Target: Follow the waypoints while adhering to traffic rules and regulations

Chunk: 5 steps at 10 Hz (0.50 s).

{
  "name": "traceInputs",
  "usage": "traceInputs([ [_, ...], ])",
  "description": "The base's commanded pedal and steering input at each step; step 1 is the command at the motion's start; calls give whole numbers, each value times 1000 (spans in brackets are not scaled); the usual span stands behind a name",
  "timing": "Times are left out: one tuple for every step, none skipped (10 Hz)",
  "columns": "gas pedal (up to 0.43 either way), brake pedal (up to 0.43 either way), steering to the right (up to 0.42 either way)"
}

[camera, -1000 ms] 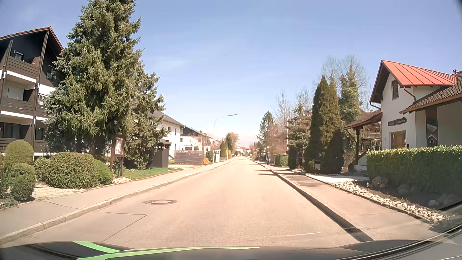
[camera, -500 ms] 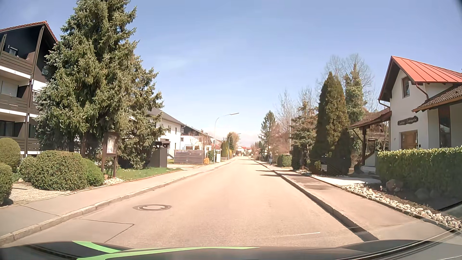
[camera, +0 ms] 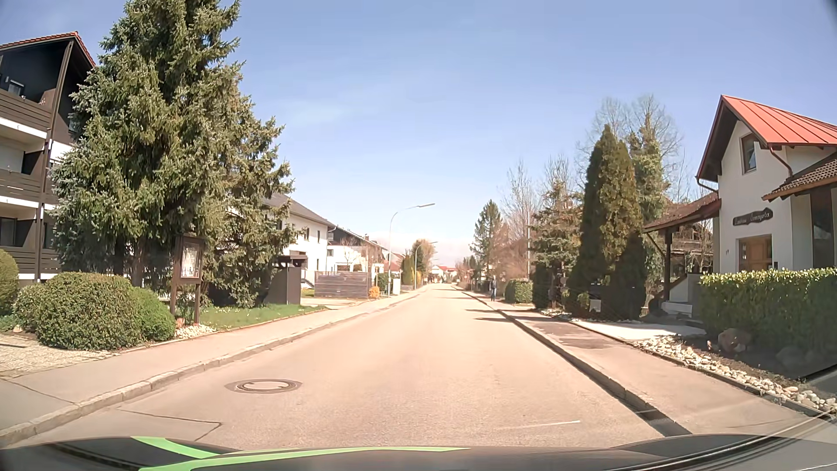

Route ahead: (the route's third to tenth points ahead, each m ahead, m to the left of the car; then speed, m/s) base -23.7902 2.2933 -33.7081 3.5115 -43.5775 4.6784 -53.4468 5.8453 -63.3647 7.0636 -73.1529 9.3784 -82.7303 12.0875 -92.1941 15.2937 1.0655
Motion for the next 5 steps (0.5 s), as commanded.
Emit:
traceInputs([
  [0,262,-8],
  [0,268,-8],
  [0,262,-8],
  [0,262,-8],
  [0,262,-8],
])
